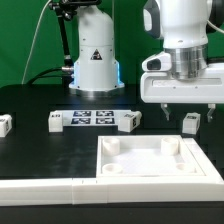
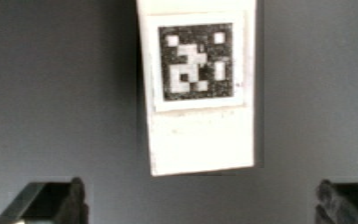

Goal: Assemble one leg

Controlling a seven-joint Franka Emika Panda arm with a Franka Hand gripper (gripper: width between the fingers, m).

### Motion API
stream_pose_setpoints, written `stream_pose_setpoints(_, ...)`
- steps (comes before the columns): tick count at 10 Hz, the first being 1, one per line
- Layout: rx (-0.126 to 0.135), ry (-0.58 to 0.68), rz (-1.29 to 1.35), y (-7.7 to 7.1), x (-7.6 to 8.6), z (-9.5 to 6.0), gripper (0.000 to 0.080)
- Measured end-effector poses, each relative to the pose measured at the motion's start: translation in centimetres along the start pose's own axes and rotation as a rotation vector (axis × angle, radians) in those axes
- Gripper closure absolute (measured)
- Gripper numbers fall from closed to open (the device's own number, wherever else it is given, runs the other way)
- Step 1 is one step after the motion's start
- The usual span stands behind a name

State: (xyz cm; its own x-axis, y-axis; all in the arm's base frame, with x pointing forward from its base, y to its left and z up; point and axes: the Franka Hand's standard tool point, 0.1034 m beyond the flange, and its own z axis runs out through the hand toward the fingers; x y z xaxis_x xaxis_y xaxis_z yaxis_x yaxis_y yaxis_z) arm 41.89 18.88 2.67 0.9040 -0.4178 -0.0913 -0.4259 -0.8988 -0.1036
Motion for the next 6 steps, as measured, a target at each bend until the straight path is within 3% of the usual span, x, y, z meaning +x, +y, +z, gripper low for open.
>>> stream_pose_setpoints(1, -0.023, -0.1, -0.017, 0.77, 0.22, -0.06, 0.0151)
stream_pose_setpoints(2, -0.027, -0.158, 0.005, 0.84, 0.81, -0.18, 0.0151)
stream_pose_setpoints(4, -0.061, -0.297, -0.01, 1.06, 0.04, 0.4, 0.0151)
stream_pose_setpoints(6, -0.074, -0.43, -0.003, 1.35, 0.2, 0.32, 0.0151)
